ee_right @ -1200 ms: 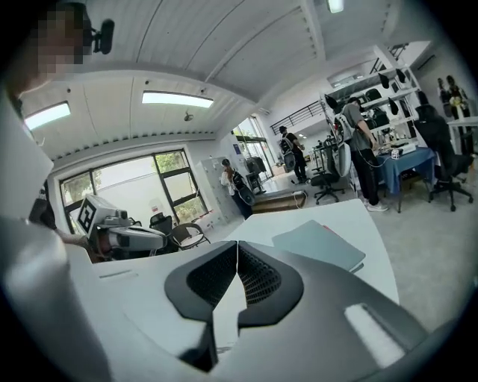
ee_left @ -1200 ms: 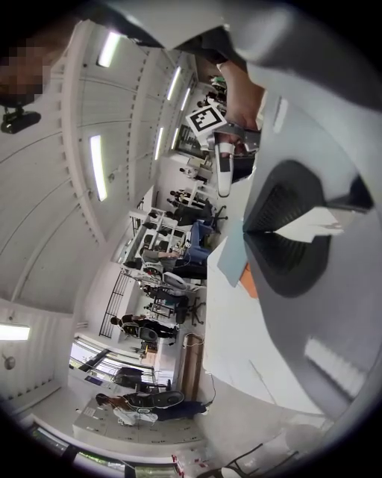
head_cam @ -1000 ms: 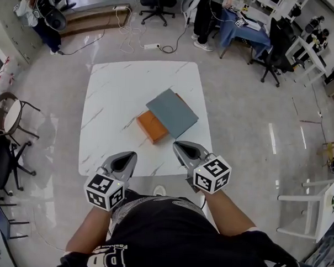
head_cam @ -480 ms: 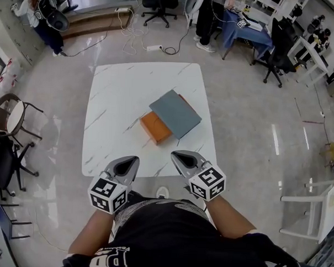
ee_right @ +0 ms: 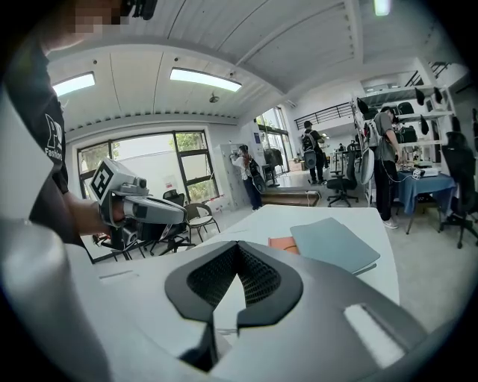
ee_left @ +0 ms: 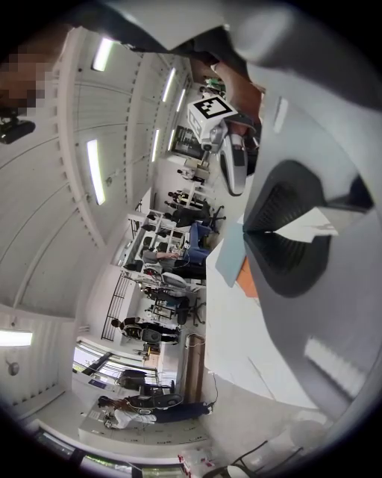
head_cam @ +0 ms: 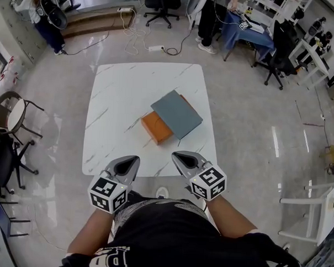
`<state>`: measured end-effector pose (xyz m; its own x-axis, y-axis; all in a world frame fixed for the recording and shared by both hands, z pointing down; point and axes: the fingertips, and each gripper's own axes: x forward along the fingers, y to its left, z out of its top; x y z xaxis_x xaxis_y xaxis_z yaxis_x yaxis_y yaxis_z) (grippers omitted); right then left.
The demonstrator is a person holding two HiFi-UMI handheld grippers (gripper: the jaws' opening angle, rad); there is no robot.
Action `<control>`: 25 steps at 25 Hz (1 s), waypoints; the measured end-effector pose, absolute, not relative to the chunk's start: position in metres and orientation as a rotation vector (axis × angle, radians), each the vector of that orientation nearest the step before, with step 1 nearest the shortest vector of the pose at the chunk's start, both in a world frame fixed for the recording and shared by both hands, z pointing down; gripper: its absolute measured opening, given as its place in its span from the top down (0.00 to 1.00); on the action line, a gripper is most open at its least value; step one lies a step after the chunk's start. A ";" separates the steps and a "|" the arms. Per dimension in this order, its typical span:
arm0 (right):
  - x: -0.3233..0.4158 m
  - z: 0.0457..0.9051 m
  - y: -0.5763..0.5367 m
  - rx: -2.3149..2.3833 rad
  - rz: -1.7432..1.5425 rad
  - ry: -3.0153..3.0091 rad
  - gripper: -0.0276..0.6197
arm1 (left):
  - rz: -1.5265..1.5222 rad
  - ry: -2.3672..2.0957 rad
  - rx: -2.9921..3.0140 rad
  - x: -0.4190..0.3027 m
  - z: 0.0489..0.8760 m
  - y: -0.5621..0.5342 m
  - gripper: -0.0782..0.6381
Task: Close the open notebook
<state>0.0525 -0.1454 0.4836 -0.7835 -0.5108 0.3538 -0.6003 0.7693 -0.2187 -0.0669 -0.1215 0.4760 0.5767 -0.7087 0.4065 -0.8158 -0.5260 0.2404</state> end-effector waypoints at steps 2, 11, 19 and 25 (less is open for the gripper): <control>0.053 0.482 -0.146 0.864 0.482 -2.696 0.96 | 0.359 -1.230 2.408 -0.067 0.475 -0.122 0.81; 0.055 0.480 -0.147 0.868 0.477 -2.697 0.96 | 0.356 -1.224 2.408 -0.064 0.476 -0.123 0.81; 0.054 0.483 -0.142 0.857 0.477 -2.692 0.96 | 0.355 -1.225 2.410 -0.063 0.477 -0.119 0.81; 0.053 0.483 -0.138 0.854 0.482 -2.687 0.96 | 0.353 -1.234 2.403 -0.066 0.475 -0.116 0.81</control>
<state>0.0526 -0.1378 0.4827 -0.7861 -0.5032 0.3591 -0.5966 0.7695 -0.2278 -0.0665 -0.1155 0.4751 0.5751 -0.7123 0.4023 -0.8173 -0.5216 0.2447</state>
